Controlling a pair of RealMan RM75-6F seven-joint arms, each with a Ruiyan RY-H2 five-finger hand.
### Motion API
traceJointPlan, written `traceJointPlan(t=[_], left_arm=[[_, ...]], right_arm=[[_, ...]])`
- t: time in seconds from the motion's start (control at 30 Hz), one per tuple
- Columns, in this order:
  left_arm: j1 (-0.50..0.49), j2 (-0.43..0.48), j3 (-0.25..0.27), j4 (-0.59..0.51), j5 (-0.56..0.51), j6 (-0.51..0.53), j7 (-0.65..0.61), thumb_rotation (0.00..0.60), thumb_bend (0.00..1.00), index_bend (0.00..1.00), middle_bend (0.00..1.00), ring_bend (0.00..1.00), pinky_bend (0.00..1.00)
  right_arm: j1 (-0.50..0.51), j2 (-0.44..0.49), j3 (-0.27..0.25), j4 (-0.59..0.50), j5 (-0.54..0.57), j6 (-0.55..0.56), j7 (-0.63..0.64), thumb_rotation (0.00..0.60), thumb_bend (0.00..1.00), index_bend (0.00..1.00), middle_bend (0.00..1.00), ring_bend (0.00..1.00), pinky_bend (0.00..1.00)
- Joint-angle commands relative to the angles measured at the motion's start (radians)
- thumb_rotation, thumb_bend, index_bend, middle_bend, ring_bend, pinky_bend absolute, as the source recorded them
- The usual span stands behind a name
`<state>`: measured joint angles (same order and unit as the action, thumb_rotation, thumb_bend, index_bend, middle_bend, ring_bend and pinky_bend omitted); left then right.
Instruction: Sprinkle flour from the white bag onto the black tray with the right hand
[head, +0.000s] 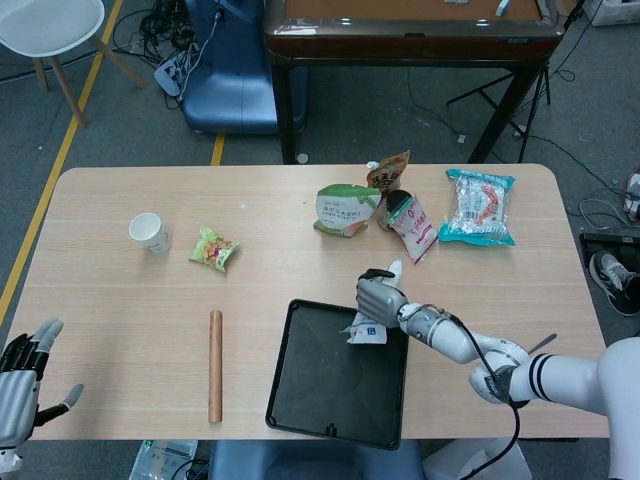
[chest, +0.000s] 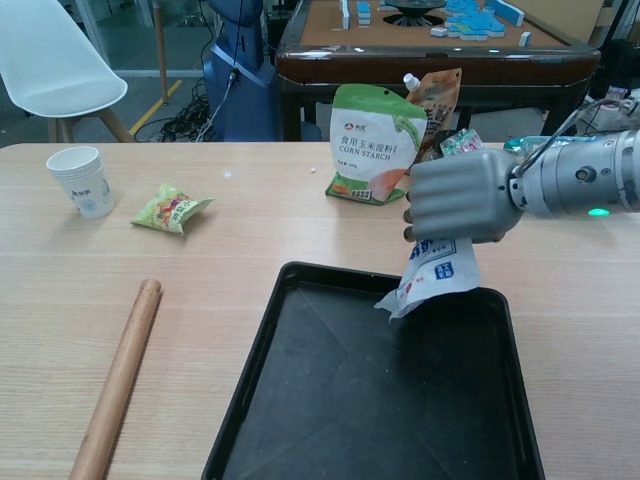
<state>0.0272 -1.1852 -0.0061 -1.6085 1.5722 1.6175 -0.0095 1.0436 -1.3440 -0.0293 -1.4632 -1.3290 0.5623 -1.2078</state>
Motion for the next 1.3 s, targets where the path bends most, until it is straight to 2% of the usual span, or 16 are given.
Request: traceJointPlan(t=[0.03, 0.2, 0.4, 0.73, 0.83, 1.07, 1.3], left_arm=[[-0.001, 0.0, -0.001, 0.0, 0.001, 0.0, -0.001, 0.6, 0.21, 0.07, 0.09, 0.12, 0.06], [-0.005, -0.002, -0.002, -0.001, 0.005, -0.004, 0.001, 0.6, 0.21, 0.07, 0.09, 0.12, 0.06], [-0.004, 0.0, -0.002, -0.003, 0.005, -0.001, 0.002, 0.6, 0.21, 0.07, 0.09, 0.12, 0.06], [-0.005, -0.006, 0.002, 0.003, 0.004, -0.009, -0.004, 0.6, 0.21, 0.07, 0.09, 0.12, 0.06], [-0.003, -0.005, 0.002, 0.004, 0.002, -0.006, -0.006, 0.6, 0.21, 0.07, 0.09, 0.12, 0.06], [-0.002, -0.004, 0.001, -0.001, 0.008, 0.001, -0.002, 0.6, 0.21, 0.07, 0.09, 0.12, 0.06], [-0.001, -0.008, 0.002, 0.0, 0.01, 0.002, -0.001, 0.6, 0.21, 0.07, 0.09, 0.12, 0.06]], right_arm=[[0.007, 0.035, 0.014, -0.024, 0.006, 0.035, 0.012, 0.6, 1.0, 0.79, 0.73, 0.62, 0.67], [0.017, 0.091, 0.022, -0.074, -0.001, 0.065, 0.024, 0.6, 1.0, 0.79, 0.74, 0.62, 0.67], [0.025, 0.108, 0.013, -0.093, 0.004, 0.07, 0.034, 0.6, 1.0, 0.8, 0.74, 0.62, 0.67], [0.026, 0.011, -0.062, -0.012, 0.048, 0.014, 0.015, 0.6, 1.0, 0.8, 0.74, 0.62, 0.67], [0.027, 0.001, -0.068, -0.003, 0.06, 0.016, 0.016, 0.6, 1.0, 0.8, 0.75, 0.62, 0.67], [0.057, 0.095, -0.037, -0.074, 0.042, 0.068, 0.025, 0.6, 1.0, 0.83, 0.77, 0.64, 0.67], [0.093, 0.148, -0.054, -0.118, 0.002, 0.025, 0.036, 0.6, 1.0, 0.92, 0.83, 0.71, 0.67]])
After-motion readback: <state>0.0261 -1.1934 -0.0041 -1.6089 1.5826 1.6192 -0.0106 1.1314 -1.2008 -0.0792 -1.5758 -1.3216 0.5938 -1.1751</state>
